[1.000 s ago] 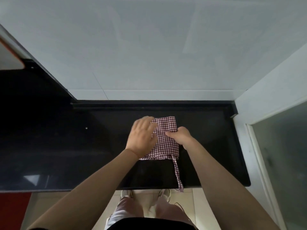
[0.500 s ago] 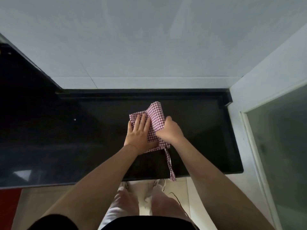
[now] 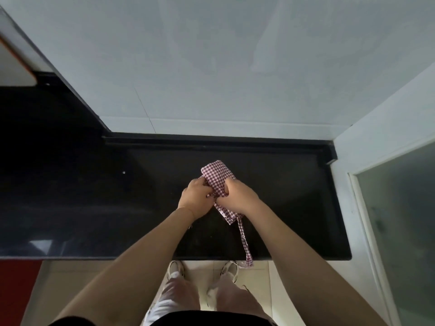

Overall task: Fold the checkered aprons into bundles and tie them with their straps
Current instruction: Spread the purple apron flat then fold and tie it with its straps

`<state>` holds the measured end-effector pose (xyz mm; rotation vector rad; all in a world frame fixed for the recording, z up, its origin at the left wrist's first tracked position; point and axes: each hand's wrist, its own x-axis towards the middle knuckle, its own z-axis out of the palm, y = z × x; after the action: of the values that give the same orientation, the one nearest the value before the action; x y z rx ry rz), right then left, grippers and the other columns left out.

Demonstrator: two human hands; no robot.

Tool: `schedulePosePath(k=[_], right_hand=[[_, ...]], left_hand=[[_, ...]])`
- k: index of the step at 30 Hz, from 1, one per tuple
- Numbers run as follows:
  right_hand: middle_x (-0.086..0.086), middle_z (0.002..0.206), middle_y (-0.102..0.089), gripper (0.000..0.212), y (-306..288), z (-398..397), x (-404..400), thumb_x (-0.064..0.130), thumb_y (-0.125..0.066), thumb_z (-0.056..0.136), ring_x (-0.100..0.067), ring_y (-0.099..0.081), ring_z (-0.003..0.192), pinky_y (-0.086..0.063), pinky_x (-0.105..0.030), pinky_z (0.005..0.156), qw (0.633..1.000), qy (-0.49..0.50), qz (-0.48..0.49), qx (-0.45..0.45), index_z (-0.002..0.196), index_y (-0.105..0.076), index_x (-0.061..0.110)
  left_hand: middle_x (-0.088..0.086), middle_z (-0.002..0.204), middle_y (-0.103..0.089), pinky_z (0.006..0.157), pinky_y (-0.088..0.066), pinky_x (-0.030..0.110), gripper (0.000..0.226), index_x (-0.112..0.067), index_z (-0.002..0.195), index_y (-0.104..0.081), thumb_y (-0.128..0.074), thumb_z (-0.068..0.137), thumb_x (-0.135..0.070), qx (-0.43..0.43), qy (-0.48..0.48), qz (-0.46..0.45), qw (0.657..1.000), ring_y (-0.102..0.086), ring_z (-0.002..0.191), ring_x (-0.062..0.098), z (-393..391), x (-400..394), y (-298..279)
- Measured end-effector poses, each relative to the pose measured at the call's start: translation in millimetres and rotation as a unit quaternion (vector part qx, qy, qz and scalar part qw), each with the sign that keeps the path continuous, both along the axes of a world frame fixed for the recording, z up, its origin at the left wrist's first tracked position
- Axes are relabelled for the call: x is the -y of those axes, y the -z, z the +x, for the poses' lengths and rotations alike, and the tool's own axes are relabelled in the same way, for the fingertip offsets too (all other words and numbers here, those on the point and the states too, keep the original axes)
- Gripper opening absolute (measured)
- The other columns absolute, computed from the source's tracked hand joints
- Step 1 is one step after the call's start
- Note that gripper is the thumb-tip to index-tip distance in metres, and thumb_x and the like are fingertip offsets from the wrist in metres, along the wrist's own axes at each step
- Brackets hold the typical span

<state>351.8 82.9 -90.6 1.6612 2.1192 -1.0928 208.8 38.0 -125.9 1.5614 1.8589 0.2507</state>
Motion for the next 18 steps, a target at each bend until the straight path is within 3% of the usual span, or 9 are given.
schedulePosePath(k=[2,3,4,6,8,12,13,15,18], right_hand=[[0.002,0.098,-0.055,0.019,-6,3,-4,0.031,-0.06,0.092,-0.012,-0.055,0.083,-0.048,-0.028,0.07,0.999,-0.007,-0.041,-0.013,0.105,-0.053,0.019],[0.002,0.1,-0.057,0.013,-8,4,-5,0.029,-0.059,0.094,-0.013,-0.058,0.086,-0.05,-0.029,0.074,0.998,-0.014,-0.055,-0.02,0.103,-0.056,0.021],[0.002,0.102,-0.059,0.008,-7,4,-5,0.026,-0.057,0.095,-0.013,-0.059,0.089,-0.052,-0.031,0.079,0.997,-0.025,-0.064,-0.024,0.102,-0.058,0.023],[0.002,0.102,-0.059,0.009,-7,4,-4,0.02,-0.053,0.098,-0.013,-0.059,0.089,-0.051,-0.031,0.08,0.995,-0.054,-0.079,-0.022,0.1,-0.06,0.024],[0.002,0.105,-0.061,0.02,-7,5,-4,0.016,-0.049,0.1,-0.016,-0.06,0.094,-0.049,-0.03,0.079,0.992,-0.084,-0.092,-0.012,0.111,-0.064,0.022],[0.001,0.102,-0.061,0.01,-9,27,-11,0.019,-0.057,0.096,-0.014,-0.06,0.09,-0.055,-0.037,0.086,0.998,0.04,0.001,-0.043,0.105,-0.061,0.02],[-0.001,0.102,-0.059,0.013,-7,37,-14,0.023,-0.061,0.094,-0.014,-0.06,0.088,-0.056,-0.037,0.083,0.995,0.085,0.004,-0.046,0.105,-0.056,0.019],[-0.004,0.11,-0.059,0.045,-4,52,-16,0.041,-0.069,0.088,-0.016,-0.062,0.09,-0.056,-0.035,0.075,0.986,0.115,-0.118,-0.018,0.119,-0.05,0.015],[-0.01,0.127,-0.061,0.087,0,58,-5,0.06,-0.073,0.08,-0.02,-0.066,0.1,-0.055,-0.04,0.092,0.949,0.004,-0.305,0.083,0.142,-0.038,0.011]], left_hand=[[0.002,0.118,-0.057,0.087,-0.05,0.031,0.015,-0.017,0.09,-0.067,-0.054,0.096,-0.018,0.065,-0.143,0.027,0.987,-0.056,0.102,0.015,-8,-4,-8],[0.002,0.121,-0.055,0.089,-0.05,0.03,0.011,-0.016,0.098,-0.066,-0.055,0.095,-0.016,0.029,-0.171,0.076,0.982,-0.054,0.103,0.014,-9,-4,-12],[0.002,0.125,-0.054,0.096,-0.048,0.033,0.017,-0.016,0.108,-0.064,-0.056,0.093,-0.016,-0.021,-0.15,0.141,0.978,-0.05,0.111,0.016,-8,-5,-16],[0.001,0.13,-0.053,0.108,-0.041,0.039,0.03,-0.019,0.12,-0.063,-0.059,0.09,-0.02,-0.065,0.003,0.212,0.975,-0.045,0.125,0.02,0,-7,-21],[-0.003,0.13,-0.053,0.112,-0.035,0.038,0.031,-0.027,0.124,-0.062,-0.055,0.094,-0.028,-0.096,0.156,0.153,0.971,-0.045,0.127,0.02,9,-8,-23],[-0.001,0.147,-0.037,0.118,-0.028,0.044,0.053,-0.034,0.146,-0.043,-0.053,0.094,-0.031,-0.095,0.188,-0.015,0.977,-0.031,0.138,0.023,1,-4,-14],[-0.001,0.15,-0.033,0.117,-0.029,0.045,0.059,-0.035,0.149,-0.038,-0.056,0.092,-0.034,-0.092,0.19,-0.046,0.976,-0.027,0.139,0.024,-3,-3,-13],[-0.002,0.152,-0.029,0.115,-0.032,0.045,0.069,-0.037,0.151,-0.034,-0.061,0.088,-0.044,-0.1,0.188,-0.094,0.972,-0.025,0.138,0.024,-9,1,-12],[-0.003,0.146,-0.038,0.112,-0.033,0.044,0.071,-0.034,0.148,-0.035,-0.062,0.085,-0.052,-0.191,0.209,-0.089,0.955,-0.031,0.133,0.023,-3,8,-12]])
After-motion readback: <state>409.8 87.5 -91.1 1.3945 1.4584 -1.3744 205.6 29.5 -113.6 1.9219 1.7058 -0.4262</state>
